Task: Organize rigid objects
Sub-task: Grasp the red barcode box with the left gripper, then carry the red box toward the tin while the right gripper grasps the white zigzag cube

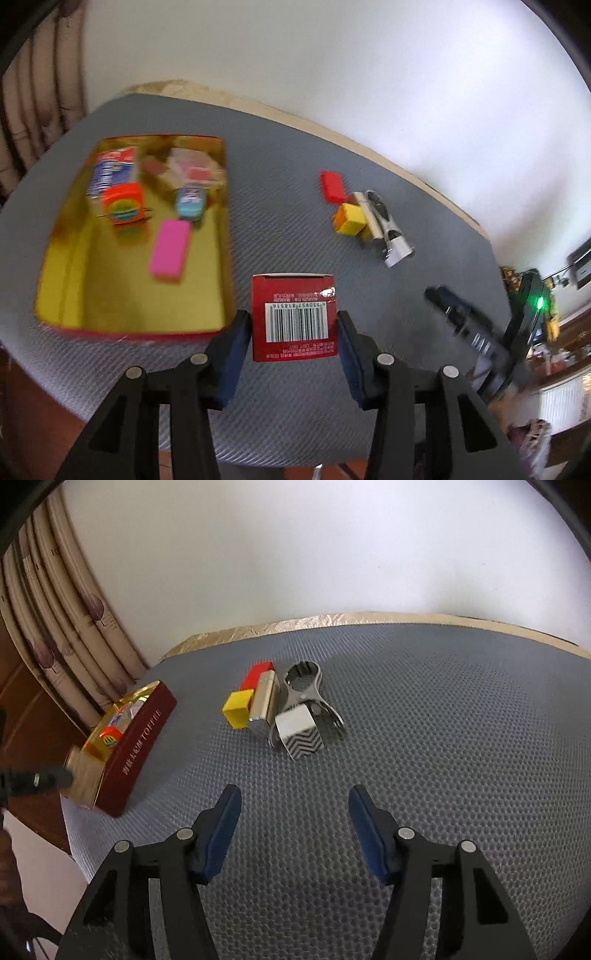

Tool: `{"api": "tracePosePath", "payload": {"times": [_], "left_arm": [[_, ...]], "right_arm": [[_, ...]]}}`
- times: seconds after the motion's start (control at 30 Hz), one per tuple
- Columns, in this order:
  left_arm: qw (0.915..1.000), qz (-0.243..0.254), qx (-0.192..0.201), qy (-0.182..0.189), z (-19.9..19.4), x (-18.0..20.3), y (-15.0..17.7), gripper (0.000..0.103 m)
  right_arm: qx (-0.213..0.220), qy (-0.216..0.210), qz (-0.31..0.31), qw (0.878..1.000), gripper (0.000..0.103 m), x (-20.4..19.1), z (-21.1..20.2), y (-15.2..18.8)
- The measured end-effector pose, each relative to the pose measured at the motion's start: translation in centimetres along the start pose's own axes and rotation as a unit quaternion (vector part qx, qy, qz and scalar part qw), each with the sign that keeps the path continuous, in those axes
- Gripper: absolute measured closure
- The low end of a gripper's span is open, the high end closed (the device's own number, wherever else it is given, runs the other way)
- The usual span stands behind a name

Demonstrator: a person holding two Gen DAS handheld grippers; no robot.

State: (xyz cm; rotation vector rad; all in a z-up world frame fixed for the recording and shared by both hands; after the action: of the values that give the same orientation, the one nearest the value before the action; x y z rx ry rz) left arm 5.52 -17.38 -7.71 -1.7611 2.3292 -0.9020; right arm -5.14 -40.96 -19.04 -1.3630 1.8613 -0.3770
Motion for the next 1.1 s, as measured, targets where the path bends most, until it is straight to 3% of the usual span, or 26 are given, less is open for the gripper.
{"api": "tracePosePath", "payload": {"times": [0.1,0.23,0.33,0.7,0.77,0.83,1.1], "left_arm": [[0.9997,0.015,0.011,-0.018,-0.7,-0.5,1.7,0.056],[0.9999,0.012,0.001,-0.007,-0.6,-1.2,2.7,0.056],[0.9998,0.019,0.002,-0.005,-0.8,-1.3,2.7,0.056],[0.9994,0.031,0.008,-0.011,-0.9,-0.8,2.5,0.056],[0.9994,0.031,0.007,-0.01,-0.9,-0.9,2.4,0.056],[0.9995,0.027,0.009,-0.011,-1.1,-1.1,2.4,0.056],[0.9989,-0.001,0.036,-0.032,-3.7,-3.7,1.2,0.056]], "right_arm": [[-0.008,0.008,-0.023,1.0,0.046,-0.6,0.7,-1.2],[-0.022,0.012,-0.058,0.998,0.059,-1.2,2.5,-2.9],[-0.035,0.011,-0.072,0.997,0.061,-1.2,3.8,-3.7],[-0.061,0.014,-0.118,0.991,0.062,-0.9,6.0,-5.0],[-0.068,0.015,-0.118,0.991,0.063,-0.6,6.5,-5.1],[-0.077,0.012,-0.118,0.99,0.074,-0.6,7.2,-5.2],[-0.064,0.018,-0.093,0.993,0.075,-0.2,5.0,-4.3]]}}
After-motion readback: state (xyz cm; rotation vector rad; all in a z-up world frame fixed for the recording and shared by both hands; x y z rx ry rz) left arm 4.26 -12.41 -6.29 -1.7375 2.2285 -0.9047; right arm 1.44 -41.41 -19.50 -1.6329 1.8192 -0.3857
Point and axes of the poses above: each gripper's, at about its wrist camera, not at the fingertips, and z roughly the way its jaws point, x to its right, y to its underside, the point moved 1 cm from there along z, roughly the way its jaws point, and after that the axes turned 2 degrees about z, right-handed, at the moved point
